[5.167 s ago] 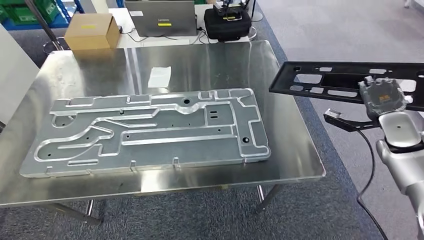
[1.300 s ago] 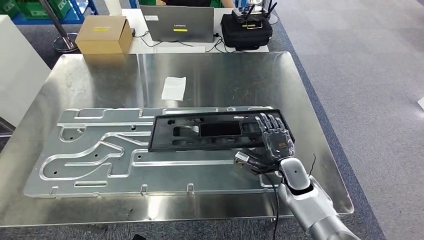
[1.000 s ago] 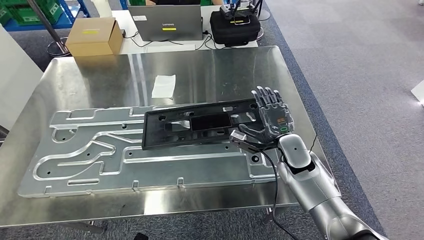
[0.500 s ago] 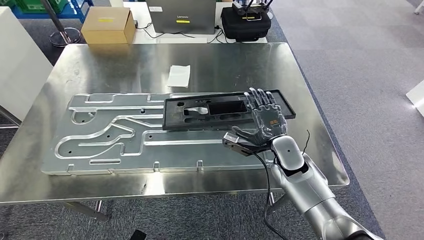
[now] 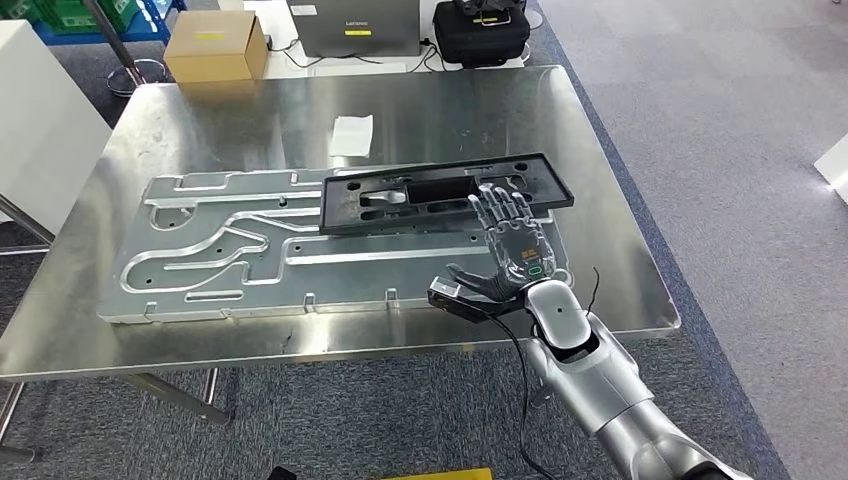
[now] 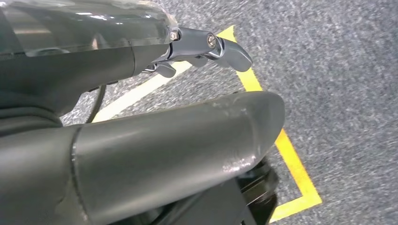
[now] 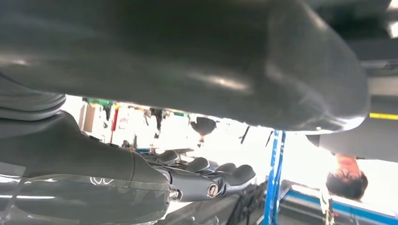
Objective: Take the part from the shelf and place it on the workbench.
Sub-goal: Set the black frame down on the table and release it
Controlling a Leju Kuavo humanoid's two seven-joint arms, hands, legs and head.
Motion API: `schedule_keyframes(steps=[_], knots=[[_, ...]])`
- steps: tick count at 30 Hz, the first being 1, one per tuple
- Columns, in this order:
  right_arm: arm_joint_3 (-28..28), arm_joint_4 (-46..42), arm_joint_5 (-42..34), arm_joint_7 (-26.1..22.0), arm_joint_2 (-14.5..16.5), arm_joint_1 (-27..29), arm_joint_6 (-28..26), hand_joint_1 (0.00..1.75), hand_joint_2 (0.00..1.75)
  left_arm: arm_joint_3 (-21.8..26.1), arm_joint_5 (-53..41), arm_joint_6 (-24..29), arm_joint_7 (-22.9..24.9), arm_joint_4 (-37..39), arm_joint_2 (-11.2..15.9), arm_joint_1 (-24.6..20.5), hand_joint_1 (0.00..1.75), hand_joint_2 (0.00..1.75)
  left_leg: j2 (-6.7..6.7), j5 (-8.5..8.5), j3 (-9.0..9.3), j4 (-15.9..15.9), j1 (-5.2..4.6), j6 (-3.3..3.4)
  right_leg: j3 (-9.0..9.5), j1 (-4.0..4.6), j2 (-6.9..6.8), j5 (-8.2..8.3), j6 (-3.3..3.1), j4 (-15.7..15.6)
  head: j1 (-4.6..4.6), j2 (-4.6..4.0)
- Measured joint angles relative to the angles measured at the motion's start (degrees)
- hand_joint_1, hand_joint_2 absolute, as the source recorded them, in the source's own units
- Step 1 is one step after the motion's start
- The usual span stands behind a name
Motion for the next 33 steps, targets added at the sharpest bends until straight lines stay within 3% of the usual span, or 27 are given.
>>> schedule_keyframes(steps=[1, 2, 3, 4, 6, 8, 10, 11, 12, 13, 15, 16, 17, 18, 20, 22, 23, 24, 26, 27, 28, 30, 31, 32, 33], knots=[[0.17, 0.16, -0.01, 0.02, 0.07, 0.14, -0.04, 0.00, 0.00, -0.01, -0.01, 0.00, 0.00, 0.00, 0.04, 0.03, 0.00, 0.00, 0.02, -1.22, -0.51, 3.08, 0.34, -0.37, -0.75, -0.07, -0.04, 0.42, 0.15, 0.21, -0.03, 0.00], [0.30, 0.32, -0.04, 0.03, 0.15, 0.29, -0.09, 0.00, 0.00, -0.03, -0.03, 0.00, 0.01, 0.00, 0.08, 0.04, 0.00, 0.00, 0.05, -1.23, -0.28, 4.59, 0.63, -0.73, -1.52, -0.19, -0.07, 0.78, 0.37, 0.51, -0.03, 0.00], [0.40, 0.46, -0.10, 0.03, 0.21, 0.41, -0.16, 0.00, 0.00, -0.05, -0.07, 0.01, 0.03, 0.00, 0.12, 0.04, 0.00, 0.00, 0.07, -0.12, 0.99, 3.92, 0.92, -1.10, -2.33, -0.38, -0.07, 1.09, 0.63, 0.94, -0.04, 0.00], [0.47, 0.56, -0.17, 0.03, 0.26, 0.52, -0.27, 0.00, 0.00, -0.09, -0.14, 0.01, 0.05, 0.00, 0.17, 0.03, 0.00, 0.00, 0.08, 1.46, 3.22, 1.30, 1.21, -1.43, -3.15, -0.61, -0.08, 1.32, 0.91, 1.47, -0.05, 0.00], [0.54, 0.68, -0.13, 0.06, 0.30, 0.65, -0.66, 0.00, 0.00, -0.25, -0.27, 0.04, 0.10, 0.00, 0.25, -0.04, 0.00, 0.00, -0.03, 2.58, 8.12, -6.15, 1.41, -1.85, -4.69, -0.88, -0.04, 1.70, 1.56, 2.63, -0.16, 0.00], [0.61, 0.73, 0.10, 0.10, 0.37, 0.91, -1.34, 0.00, 0.00, -0.41, -0.30, 0.12, 0.13, 0.00, 0.30, -0.03, 0.00, 0.00, -0.22, 2.04, 10.02, -9.88, 1.19, -1.34, -5.57, -0.78, 0.03, 2.38, 2.32, 3.22, -0.21, 0.00], [0.75, 0.85, 0.32, 0.12, 0.43, 1.44, -1.99, 0.00, 0.00, -0.49, -0.28, 0.24, 0.15, 0.00, 0.33, 0.06, 0.00, 0.00, -0.20, 2.66, 9.62, -10.15, 1.08, -0.15, -5.90, -0.82, 0.13, 3.13, 3.17, 3.13, -0.17, 0.00], [0.85, 0.94, 0.44, 0.12, 0.43, 1.72, -2.19, 0.00, 0.00, -0.52, -0.27, 0.28, 0.16, 0.00, 0.33, 0.05, 0.00, 0.00, -0.10, 3.10, 9.32, -10.29, 1.11, 0.48, -6.17, -0.90, 0.21, 2.74, 3.50, 3.36, -0.14, 0.00], [0.96, 1.05, 0.57, 0.11, 0.43, 1.98, -2.29, 0.00, 0.00, -0.57, -0.27, 0.31, 0.16, 0.00, 0.34, 0.03, 0.00, 0.00, 0.01, 3.64, 8.90, -10.44, 1.14, 1.18, -6.64, -0.99, 0.28, 1.39, 3.76, 4.37, 0.01, 0.00], [1.10, 1.15, 0.71, 0.10, 0.49, 2.20, -2.35, 0.00, 0.00, -0.64, -0.26, 0.34, 0.17, 0.00, 0.34, 0.01, 0.00, 0.00, 0.13, 4.22, 8.36, -10.58, 1.19, 1.80, -7.42, -1.04, 0.36, -0.97, 3.92, 6.60, 0.19, 0.00], [1.48, 1.33, 0.93, 0.03, 0.78, 2.57, -2.38, 0.00, 0.00, -0.78, -0.27, 0.39, 0.26, 0.00, 0.35, -0.02, 0.00, 0.00, 0.27, 5.28, 7.04, -10.54, 0.94, 2.40, -9.28, -1.01, 0.45, -6.48, 4.06, 13.76, 0.55, 0.00], [1.68, 1.45, 1.01, -0.01, 1.01, 2.78, -2.37, 0.00, 0.00, -0.83, -0.27, 0.41, 0.30, 0.00, 0.35, -0.02, 0.00, 0.00, 0.31, 5.80, 6.35, -10.50, 0.79, 2.48, -9.87, -1.00, 0.46, -8.09, 4.07, 17.15, 0.60, 0.00], [1.88, 1.58, 1.04, -0.05, 1.29, 2.99, -2.36, 0.00, 0.00, -0.86, -0.28, 0.41, 0.34, 0.00, 0.35, -0.02, 0.00, 0.00, 0.34, 6.31, 5.69, -10.46, 0.64, 2.51, -9.74, -0.99, 0.46, -8.36, 3.98, 19.08, 0.60, 0.00], [2.08, 1.74, 1.05, -0.12, 1.63, 3.12, -2.34, 0.00, 0.00, -0.90, -0.28, 0.39, 0.35, 0.00, 0.35, -0.02, 0.00, 0.00, 0.34, 6.80, 5.03, -10.41, 0.49, 2.51, -8.75, -0.95, 0.47, -7.55, 3.78, 19.17, 0.61, 0.00], [2.45, 2.14, 1.04, -0.37, 2.41, 2.91, -2.33, 0.00, 0.00, -0.97, -0.29, 0.36, 0.37, 0.00, 0.33, -0.05, 0.00, 0.00, 0.30, 7.74, 3.93, -10.35, 0.23, 2.40, -3.86, -0.60, 0.53, -4.80, 2.87, 13.52, 0.65, 0.00], [2.78, 2.54, 0.99, -0.61, 3.25, 2.28, -2.35, 0.00, 0.00, -1.10, -0.31, 0.35, 0.42, 0.00, 0.27, -0.09, 0.00, 0.00, 0.30, 8.71, 3.19, -10.41, 0.03, 1.96, 1.55, -0.08, 0.54, -4.41, 1.89, 5.58, 0.64, 0.00], [2.93, 2.74, 0.92, -0.68, 3.68, 2.01, -2.40, 0.00, 0.00, -1.16, -0.32, 0.35, 0.46, 0.00, 0.24, -0.13, 0.00, 0.00, 0.34, 9.22, 3.04, -10.58, 0.12, 1.62, 2.89, 0.18, 0.58, -4.64, 1.64, 3.20, 0.68, 0.00], [3.08, 2.97, 0.84, -0.76, 4.08, 1.80, -2.45, 0.00, 0.00, -1.22, -0.32, 0.34, 0.50, 0.00, 0.22, -0.18, 0.00, 0.00, 0.36, 9.80, 2.93, -10.83, 0.22, 1.24, 3.32, 0.38, 0.59, -4.71, 1.50, 1.99, 0.76, 0.00], [3.36, 3.61, 0.63, -0.91, 4.86, 1.54, -2.52, 0.00, 0.00, -1.29, -0.31, 0.32, 0.61, 0.00, 0.26, -0.20, 0.00, 0.00, 0.25, 10.46, 2.69, -11.35, 0.32, 0.48, 2.82, 0.36, 0.48, -3.32, 1.18, 1.02, 0.94, 0.00], [3.55, 4.02, 0.51, -0.96, 5.34, 1.38, -2.54, 0.00, 0.00, -1.31, -0.30, 0.31, 0.68, 0.00, 0.31, -0.16, 0.00, 0.00, 0.18, 9.40, 2.26, -10.78, 0.27, 0.18, 2.42, 0.18, 0.36, -2.51, 0.84, 0.48, 0.92, 0.00], [3.78, 4.44, 0.39, -0.99, 5.84, 1.21, -2.54, 0.00, 0.00, -1.33, -0.29, 0.31, 0.78, 0.00, 0.38, -0.09, 0.00, 0.00, 0.12, 7.27, 1.63, -9.18, 0.24, -0.12, 1.85, -0.03, 0.25, -1.63, 0.57, -0.01, 0.79, 0.00], [4.28, 5.28, 0.13, -0.99, 6.83, 0.98, -2.57, 0.00, 0.00, -1.34, -0.26, 0.31, 0.93, 0.00, 0.55, -0.06, 0.00, 0.00, 0.12, 1.25, 0.01, -2.66, 0.46, -0.62, 0.31, -0.12, 0.17, -0.12, 0.20, -0.17, 0.58, 0.00], [4.47, 5.70, 0.03, -0.99, 7.18, 0.96, -2.60, 0.00, 0.00, -1.35, -0.25, 0.31, 0.98, 0.00, 0.62, -0.06, 0.00, 0.00, 0.13, -0.67, -0.56, 1.08, 0.60, -0.90, -0.58, -0.10, 0.11, 0.54, 0.22, -0.03, 0.52, 0.00], [4.60, 6.11, -0.07, -0.99, 7.46, 0.98, -2.66, 0.00, 0.00, -1.36, -0.24, 0.33, 1.00, 0.00, 0.69, -0.08, 0.00, 0.00, 0.14, -1.19, -0.61, 3.87, 0.75, -1.18, -1.54, -0.11, 0.02, 1.17, 0.32, 0.18, 0.53, 0.00], [4.68, 6.51, -0.17, -0.99, 7.68, 1.00, -2.74, 0.00, 0.00, -1.36, -0.23, 0.35, 1.03, 0.00, 0.74, -0.08, 0.00, 0.00, 0.16, -0.46, 0.07, 5.06, 0.93, -1.45, -2.58, -0.16, -0.06, 1.77, 0.47, 0.47, 0.52, 0.00]])
